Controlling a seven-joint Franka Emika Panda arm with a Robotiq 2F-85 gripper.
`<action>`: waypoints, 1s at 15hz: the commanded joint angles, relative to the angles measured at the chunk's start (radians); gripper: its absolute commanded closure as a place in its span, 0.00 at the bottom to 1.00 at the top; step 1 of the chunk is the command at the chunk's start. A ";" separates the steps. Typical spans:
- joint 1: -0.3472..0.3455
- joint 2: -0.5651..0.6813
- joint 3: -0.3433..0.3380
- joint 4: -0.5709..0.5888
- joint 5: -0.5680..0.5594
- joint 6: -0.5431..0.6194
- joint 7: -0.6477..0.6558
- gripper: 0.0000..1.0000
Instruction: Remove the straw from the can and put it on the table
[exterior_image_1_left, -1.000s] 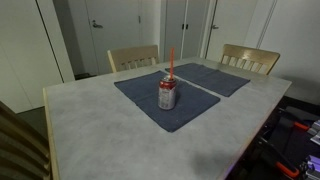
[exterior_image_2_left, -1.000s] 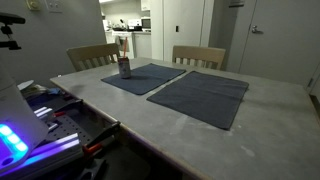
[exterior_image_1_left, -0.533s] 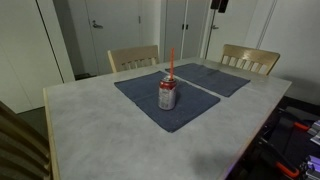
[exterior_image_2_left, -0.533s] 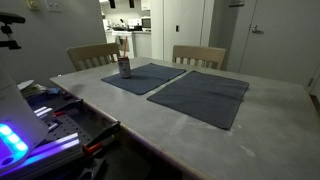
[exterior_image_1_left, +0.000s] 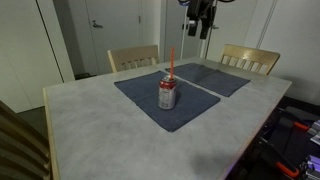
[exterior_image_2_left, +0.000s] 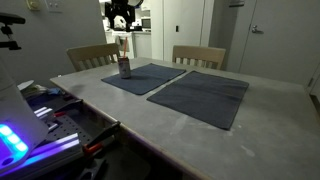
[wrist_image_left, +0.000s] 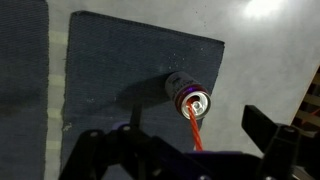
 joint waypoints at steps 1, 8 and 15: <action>-0.002 0.130 0.027 0.109 0.023 -0.013 -0.021 0.00; -0.006 0.356 0.084 0.305 -0.015 -0.064 -0.036 0.00; -0.007 0.439 0.088 0.384 -0.045 -0.136 0.020 0.00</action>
